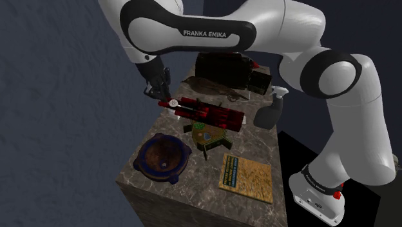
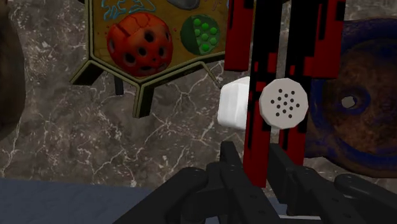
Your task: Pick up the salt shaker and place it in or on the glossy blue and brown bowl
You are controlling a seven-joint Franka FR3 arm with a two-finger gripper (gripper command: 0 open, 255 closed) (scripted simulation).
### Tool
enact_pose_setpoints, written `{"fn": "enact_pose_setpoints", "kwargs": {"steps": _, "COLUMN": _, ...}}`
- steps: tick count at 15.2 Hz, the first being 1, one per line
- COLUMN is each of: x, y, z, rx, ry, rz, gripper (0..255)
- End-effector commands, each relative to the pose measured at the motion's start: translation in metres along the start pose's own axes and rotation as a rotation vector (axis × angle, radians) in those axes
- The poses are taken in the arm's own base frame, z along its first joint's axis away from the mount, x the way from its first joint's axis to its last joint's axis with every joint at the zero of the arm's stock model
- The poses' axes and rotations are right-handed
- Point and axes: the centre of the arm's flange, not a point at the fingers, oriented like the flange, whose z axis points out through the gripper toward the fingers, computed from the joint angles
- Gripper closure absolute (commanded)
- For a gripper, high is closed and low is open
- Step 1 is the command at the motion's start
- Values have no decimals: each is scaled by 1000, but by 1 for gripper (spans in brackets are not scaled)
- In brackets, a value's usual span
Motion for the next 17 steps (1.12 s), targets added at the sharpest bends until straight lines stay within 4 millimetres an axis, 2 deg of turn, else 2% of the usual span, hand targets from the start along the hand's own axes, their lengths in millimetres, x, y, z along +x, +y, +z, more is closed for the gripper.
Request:
{"fn": "enact_pose_setpoints", "kwargs": {"steps": 1, "x": -8, "y": -26, "z": -7, "rx": 1, "ry": 2, "rz": 0, "gripper": 255}}
{"fn": "enact_pose_setpoints", "kwargs": {"steps": 10, "x": -38, "y": -140, "z": -27, "rx": 1, "ry": 2, "rz": 0, "gripper": 255}}
{"fn": "enact_pose_setpoints", "kwargs": {"steps": 17, "x": -31, "y": -147, "z": 8, "rx": 1, "ry": 2, "rz": 0, "gripper": 255}}
